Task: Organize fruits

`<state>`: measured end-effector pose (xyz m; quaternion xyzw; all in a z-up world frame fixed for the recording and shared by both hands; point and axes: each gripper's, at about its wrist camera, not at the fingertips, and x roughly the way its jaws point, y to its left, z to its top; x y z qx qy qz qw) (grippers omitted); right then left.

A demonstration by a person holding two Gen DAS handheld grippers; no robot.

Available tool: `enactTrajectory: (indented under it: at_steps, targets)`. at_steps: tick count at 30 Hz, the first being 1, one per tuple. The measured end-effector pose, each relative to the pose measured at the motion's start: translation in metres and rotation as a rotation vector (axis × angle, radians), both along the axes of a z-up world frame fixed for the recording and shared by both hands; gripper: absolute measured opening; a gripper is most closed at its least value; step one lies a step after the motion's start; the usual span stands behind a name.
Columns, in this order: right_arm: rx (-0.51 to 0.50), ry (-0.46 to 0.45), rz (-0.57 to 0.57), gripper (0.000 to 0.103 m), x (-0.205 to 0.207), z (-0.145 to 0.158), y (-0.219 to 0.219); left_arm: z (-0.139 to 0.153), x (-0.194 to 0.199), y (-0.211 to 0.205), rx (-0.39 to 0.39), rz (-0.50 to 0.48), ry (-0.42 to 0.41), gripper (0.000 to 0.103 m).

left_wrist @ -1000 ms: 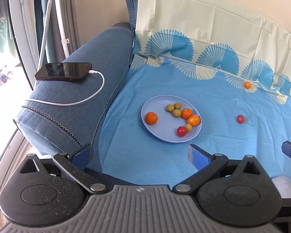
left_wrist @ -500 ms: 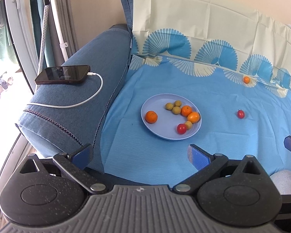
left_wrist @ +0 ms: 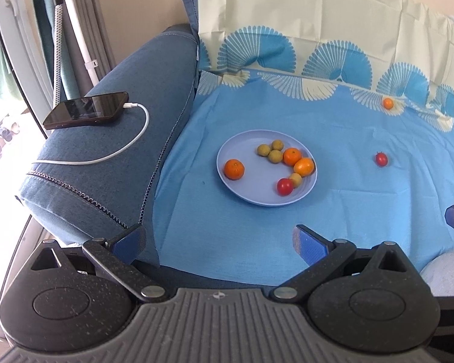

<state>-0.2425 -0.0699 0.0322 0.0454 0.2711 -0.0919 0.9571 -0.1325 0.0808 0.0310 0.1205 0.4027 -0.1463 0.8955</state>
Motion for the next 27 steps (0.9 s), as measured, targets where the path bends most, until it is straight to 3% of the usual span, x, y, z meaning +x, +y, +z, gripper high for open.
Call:
enactTrajectory:
  at_steps: [8, 14, 23, 27]
  targets:
    - [0.049, 0.019, -0.038, 0.102, 0.007, -0.011, -0.02, -0.008, 0.008, -0.023, 0.056, -0.02, 0.013, 0.103]
    - [0.037, 0.02, -0.154, 0.102, 0.002, -0.018, -0.062, -0.015, 0.017, -0.061, 0.071, -0.084, 0.041, 0.103]
    - [0.012, 0.046, -0.469, 0.102, -0.014, -0.032, -0.183, -0.033, 0.041, -0.17, -0.003, -0.25, 0.107, 0.103]
    - [0.012, 0.054, -0.532, 0.102, 0.006, -0.042, -0.257, -0.058, 0.062, -0.237, -0.009, -0.317, 0.136, 0.103]
